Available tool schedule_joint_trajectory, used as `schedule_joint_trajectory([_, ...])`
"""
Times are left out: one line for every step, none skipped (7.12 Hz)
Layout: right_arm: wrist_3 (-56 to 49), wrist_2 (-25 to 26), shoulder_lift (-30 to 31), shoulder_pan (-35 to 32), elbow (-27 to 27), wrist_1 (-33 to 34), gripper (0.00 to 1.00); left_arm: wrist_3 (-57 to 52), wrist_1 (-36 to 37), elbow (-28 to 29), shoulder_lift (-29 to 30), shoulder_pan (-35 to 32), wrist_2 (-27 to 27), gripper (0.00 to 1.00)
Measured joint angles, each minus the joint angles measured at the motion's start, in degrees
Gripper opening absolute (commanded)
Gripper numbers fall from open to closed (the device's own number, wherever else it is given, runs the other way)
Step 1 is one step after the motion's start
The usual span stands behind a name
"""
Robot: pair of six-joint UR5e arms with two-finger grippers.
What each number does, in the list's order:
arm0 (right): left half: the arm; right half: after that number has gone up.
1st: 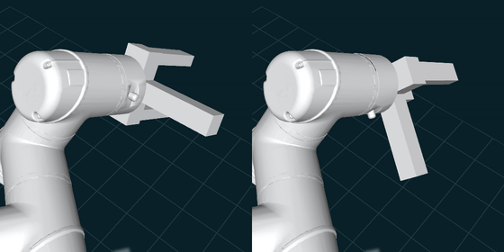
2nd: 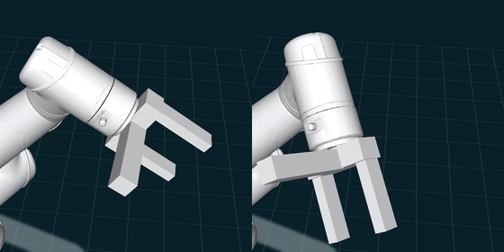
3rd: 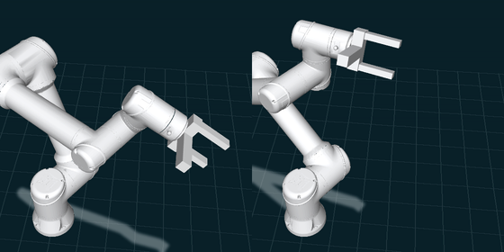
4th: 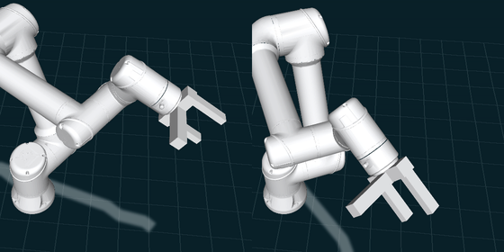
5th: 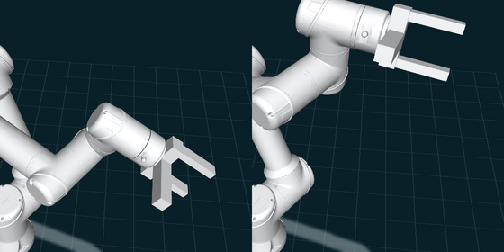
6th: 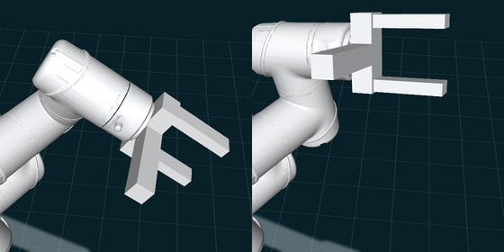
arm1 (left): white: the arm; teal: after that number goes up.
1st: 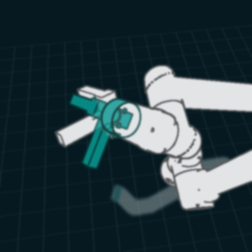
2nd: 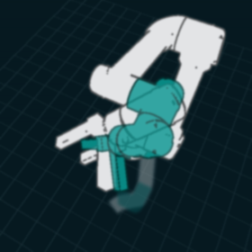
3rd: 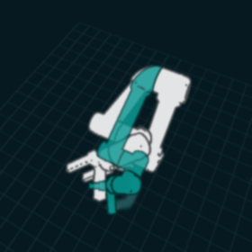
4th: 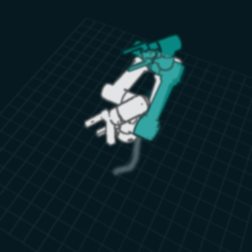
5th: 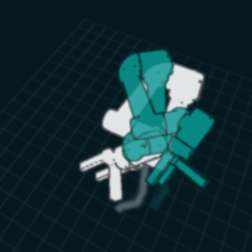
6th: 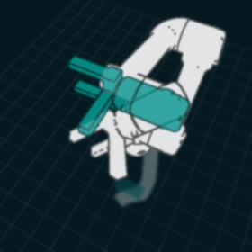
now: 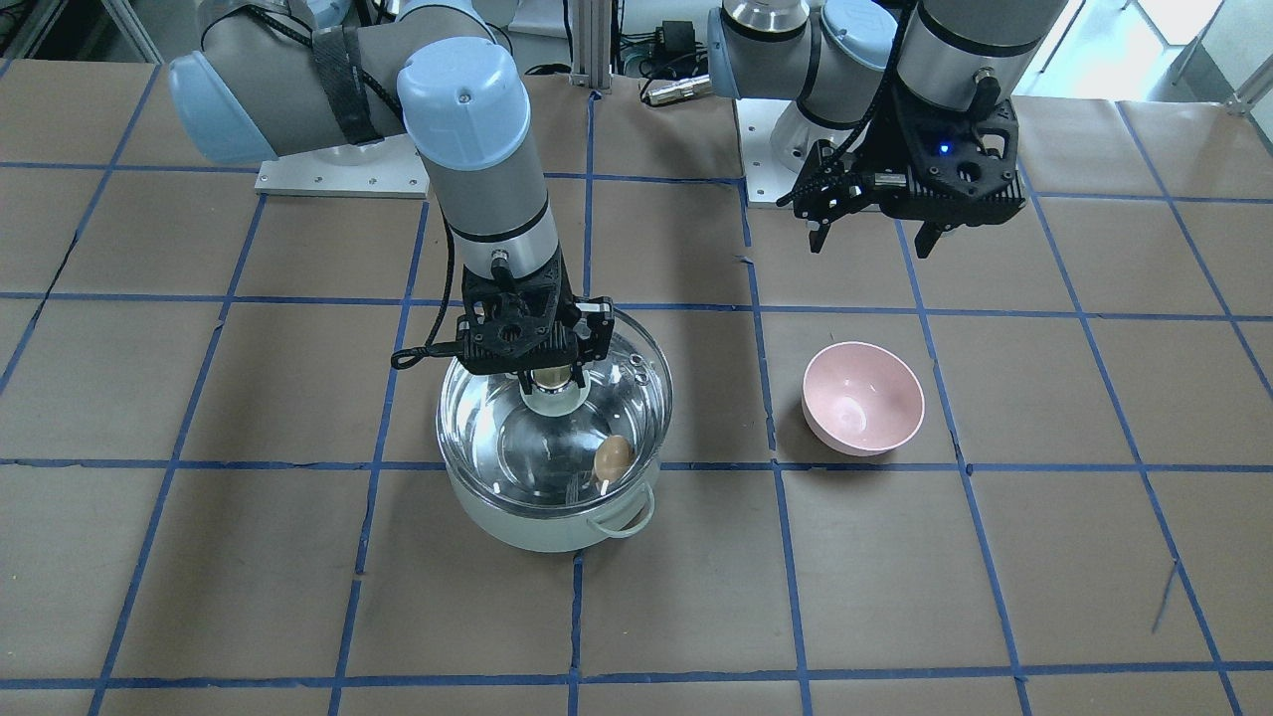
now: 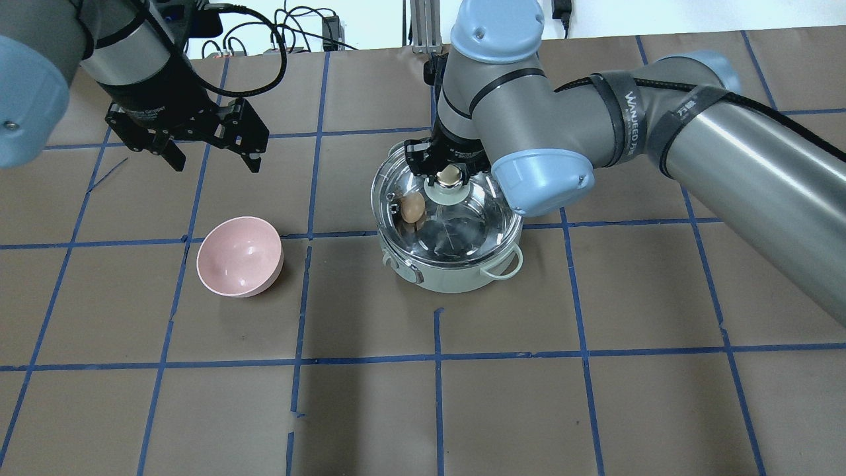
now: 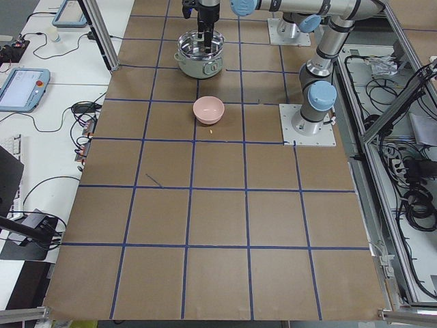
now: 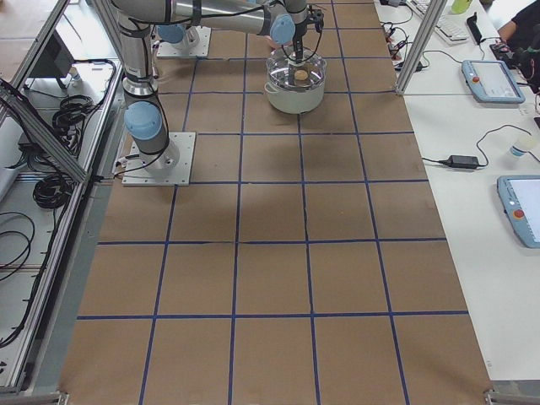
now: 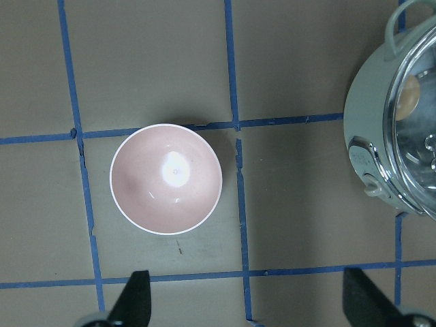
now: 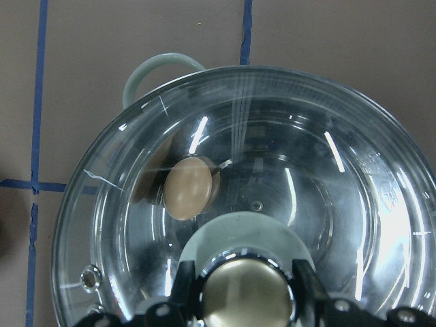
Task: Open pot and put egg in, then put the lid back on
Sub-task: 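Lower the glass lid onto the pot and release it with the right gripper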
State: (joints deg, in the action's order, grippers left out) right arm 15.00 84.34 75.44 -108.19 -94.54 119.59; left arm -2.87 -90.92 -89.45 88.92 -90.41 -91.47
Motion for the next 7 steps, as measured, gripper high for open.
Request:
schedule_joint_trajectory([0.23, 0.08, -0.01, 0.0, -0.08, 0.94, 0.67, 0.12, 0.08, -0.01, 0.01, -0.08, 0.06, 1.0])
schedule_joint_trajectory([0.38, 0.11, -0.02, 0.0, -0.17, 1.52, 0.72, 0.24, 0.11, -0.02, 0.02, -0.14, 0.1, 1.0])
schedule_joint_trajectory([0.43, 0.14, -0.03, 0.0, -0.24, 1.75, 0.74, 0.29, 0.12, -0.02, 0.03, -0.17, 0.09, 1.0])
schedule_joint_trajectory([0.45, 0.2, -0.03, 0.0, -0.27, 1.83, 0.76, 0.35, 0.12, -0.02, 0.03, -0.22, 0.09, 1.0])
schedule_joint_trajectory([0.39, 0.23, -0.05, 0.01, -0.24, 1.88, 0.8, 0.43, 0.12, -0.02, 0.03, -0.26, 0.13, 1.0])
schedule_joint_trajectory([0.15, 0.65, -0.02, 0.2, -0.04, 1.9, 0.82, 0.47, 0.12, -0.01, 0.03, -0.28, 0.14, 1.0])
schedule_joint_trajectory([-0.04, 1.79, 0.15, 0.49, 0.13, 1.91, 0.81, 0.51, 0.12, 0.0, 0.03, -0.29, 0.18, 1.0])
